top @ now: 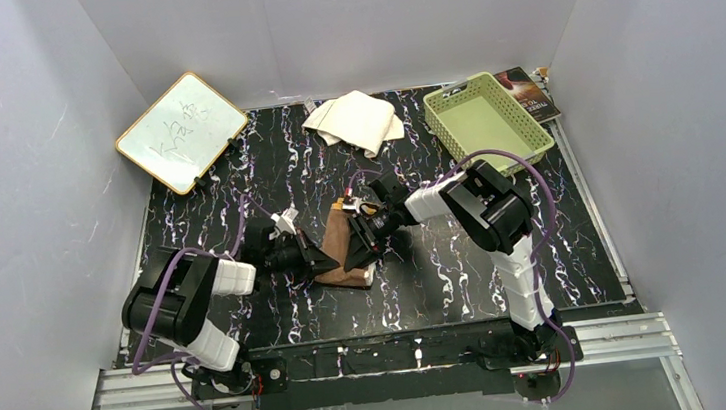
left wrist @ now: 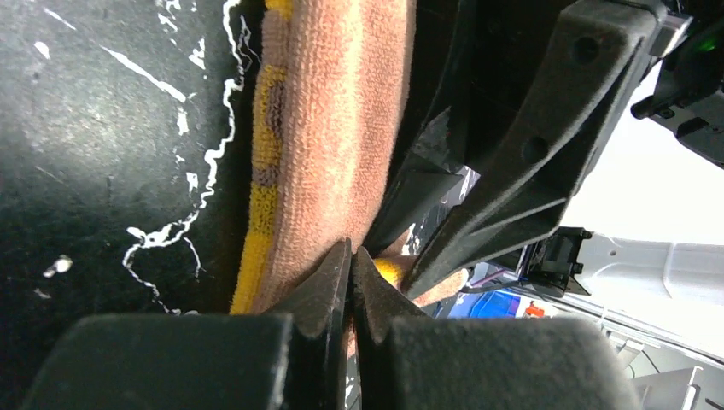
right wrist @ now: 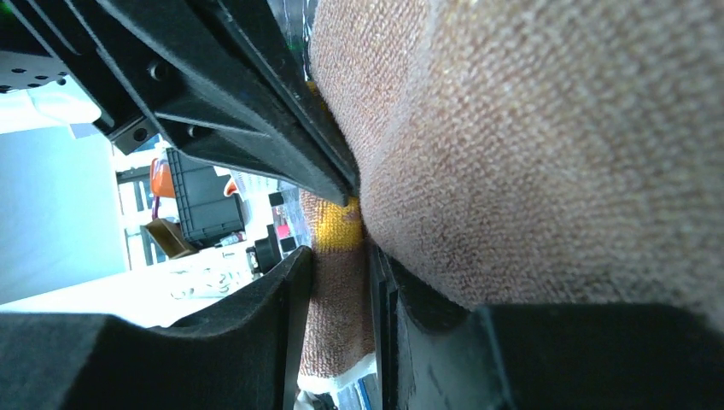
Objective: Roll the towels
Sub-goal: Roll the towel at the center of the board.
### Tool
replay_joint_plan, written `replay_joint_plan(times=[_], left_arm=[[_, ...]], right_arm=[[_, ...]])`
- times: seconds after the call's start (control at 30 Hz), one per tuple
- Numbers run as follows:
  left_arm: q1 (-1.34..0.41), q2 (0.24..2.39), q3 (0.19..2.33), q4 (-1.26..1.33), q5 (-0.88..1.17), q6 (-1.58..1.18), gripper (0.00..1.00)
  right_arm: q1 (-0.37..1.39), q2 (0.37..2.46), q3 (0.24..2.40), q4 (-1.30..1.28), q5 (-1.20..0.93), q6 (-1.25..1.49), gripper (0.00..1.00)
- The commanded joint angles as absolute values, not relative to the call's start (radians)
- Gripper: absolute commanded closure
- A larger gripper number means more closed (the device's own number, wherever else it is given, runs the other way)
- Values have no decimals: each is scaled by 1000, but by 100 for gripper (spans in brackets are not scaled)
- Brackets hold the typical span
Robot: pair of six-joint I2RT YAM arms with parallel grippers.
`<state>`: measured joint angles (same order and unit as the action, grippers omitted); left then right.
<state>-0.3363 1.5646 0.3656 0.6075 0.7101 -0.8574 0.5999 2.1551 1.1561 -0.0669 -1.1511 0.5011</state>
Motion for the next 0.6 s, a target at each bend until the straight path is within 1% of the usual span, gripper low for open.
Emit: replay_joint_plan(times=[0.0,0.07,0.1,0.13,0.17,0.3,0.37,0.47,0.57], left_arm=[[-342,1591,349,678,678,-831,100],[-342,1599,352,658,660,-810,100],[-341,1601,355,650,654,-802,100],[-342,1604,359,641,648,-795,100],[-342,1608,364,631,645,-786,100],[-349,1613,385,592,631,-758,100],[-358,1616,396,562,618,-739,100],[-373,1626,407,524,601,-717,100],[-380,1639,408,510,596,-706,100]], right_arm=[[583,2188,1144,-121,-932,429,68],[583,2191,1148,-123,-927,426,65],[582,2189,1151,-126,-924,423,60],[583,2183,1153,-132,-914,412,52],[583,2170,1156,-141,-900,397,46],[582,2075,1186,-225,-776,306,33],[586,1993,1194,-236,-683,268,30],[611,1837,1182,-217,-538,204,30],[674,1670,1102,-132,-411,100,30]])
